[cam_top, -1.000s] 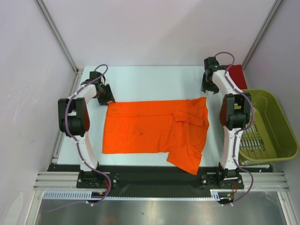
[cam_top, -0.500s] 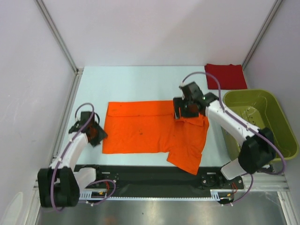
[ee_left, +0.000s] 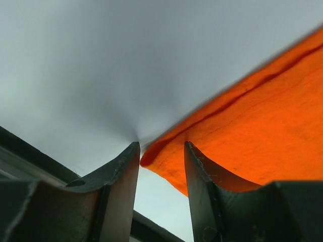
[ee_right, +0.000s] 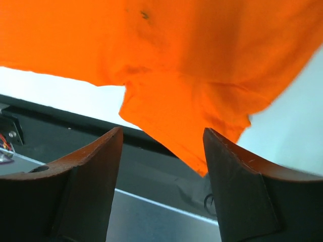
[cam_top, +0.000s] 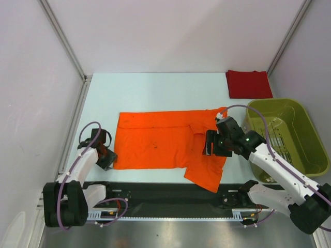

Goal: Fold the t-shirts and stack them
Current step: Fold the tshirt

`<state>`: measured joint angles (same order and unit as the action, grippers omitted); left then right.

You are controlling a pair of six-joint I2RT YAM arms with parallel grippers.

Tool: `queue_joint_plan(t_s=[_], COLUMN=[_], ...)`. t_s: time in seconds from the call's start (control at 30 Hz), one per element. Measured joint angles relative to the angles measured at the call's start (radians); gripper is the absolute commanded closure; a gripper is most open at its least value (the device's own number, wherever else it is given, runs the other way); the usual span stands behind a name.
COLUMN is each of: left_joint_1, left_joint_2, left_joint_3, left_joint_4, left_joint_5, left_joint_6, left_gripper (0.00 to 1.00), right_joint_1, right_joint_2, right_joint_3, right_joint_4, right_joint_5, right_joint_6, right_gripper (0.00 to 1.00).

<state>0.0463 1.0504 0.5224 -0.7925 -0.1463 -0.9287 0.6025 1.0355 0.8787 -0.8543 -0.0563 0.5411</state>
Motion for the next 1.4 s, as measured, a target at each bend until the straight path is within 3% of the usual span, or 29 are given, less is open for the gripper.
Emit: queue_joint_plan(t_s=[0.17, 0.33, 0.5, 0.67, 0.97, 1.17, 1.4], left_joint_1=[0.003, 0.007, 0.008, 0.008, 0.009, 0.011, 0.011], left_joint_2=[0.022, 0.043, 0.097, 0.068, 0.023, 0.014, 0.014], left_joint_3=[-0.024, -0.026, 0.003, -0.002, -0.031, -0.028, -0.027], left_joint_4=[0.012, 0.012, 0.0, 0.0, 0.002, -0.005, -0.04], left_joint_5=[0.023, 0.024, 0.027, 0.029, 0.028, 0.03, 0.06], left_joint_6=[-0.037, -0.066, -0.066, -0.077, -0.111, -0.118, -0.135], left_gripper=[0.56, 0.61, 0.64, 0.56, 0.63, 0.48, 0.44], right_joint_1=[-0.041, -0.128, -0.2, -0.208, -0.175, -0.172, -0.177], right_joint_2=[-0.01, -0.002, -0.035, -0.064, -0.058, -0.053, -0.043], right_joint_3=[-0.032, -0.129, -0.181, -0.225, -0.378, -0.386, -0.393], right_joint_4=[-0.054, -0.084, -0.111, -0.108, -0.069, -0.044, -0.014], right_joint_5=[0.049, 0.04, 0.01, -0.039, -0.096, -0.095, -0.095], right_joint_6=[0.079, 0.125, 0.154, 0.182, 0.233, 0.246, 0.248], right_gripper=[0.34, 0.44, 0.44, 0.43, 0.45, 0.45, 0.45])
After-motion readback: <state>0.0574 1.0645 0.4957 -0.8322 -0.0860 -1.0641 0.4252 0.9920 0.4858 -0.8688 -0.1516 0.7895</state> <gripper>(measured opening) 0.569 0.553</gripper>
